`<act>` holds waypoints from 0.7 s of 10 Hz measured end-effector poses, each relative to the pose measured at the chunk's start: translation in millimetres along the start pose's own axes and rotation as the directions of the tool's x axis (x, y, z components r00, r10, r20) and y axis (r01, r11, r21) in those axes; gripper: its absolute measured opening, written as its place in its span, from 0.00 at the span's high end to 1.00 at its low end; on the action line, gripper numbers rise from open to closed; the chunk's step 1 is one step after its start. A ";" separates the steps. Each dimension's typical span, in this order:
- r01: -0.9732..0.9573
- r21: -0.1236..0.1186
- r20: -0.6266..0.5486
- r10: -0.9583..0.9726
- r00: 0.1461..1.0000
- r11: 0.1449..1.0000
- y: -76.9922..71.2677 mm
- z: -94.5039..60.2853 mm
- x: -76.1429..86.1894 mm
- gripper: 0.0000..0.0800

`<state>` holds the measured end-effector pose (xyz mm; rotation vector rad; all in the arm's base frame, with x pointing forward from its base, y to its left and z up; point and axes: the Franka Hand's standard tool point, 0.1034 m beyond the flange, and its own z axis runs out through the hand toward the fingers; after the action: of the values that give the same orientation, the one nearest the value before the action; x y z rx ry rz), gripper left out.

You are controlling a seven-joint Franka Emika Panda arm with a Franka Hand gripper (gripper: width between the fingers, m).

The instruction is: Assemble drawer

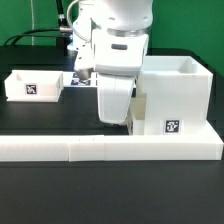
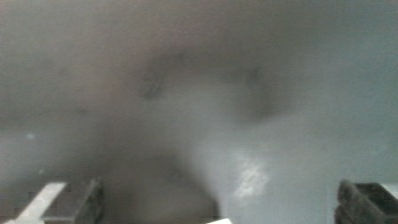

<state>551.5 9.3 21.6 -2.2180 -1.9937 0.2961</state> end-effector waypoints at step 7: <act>0.245 -0.036 -0.022 -0.246 0.969 0.969 7.3 2.7 -29.2 0.19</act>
Offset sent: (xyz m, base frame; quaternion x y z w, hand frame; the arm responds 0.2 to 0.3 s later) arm 0.0097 -0.0063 -0.0057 0.0222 0.0919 -0.1643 0.9819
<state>555.0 -20.6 18.6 -1.9517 -2.2430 0.2042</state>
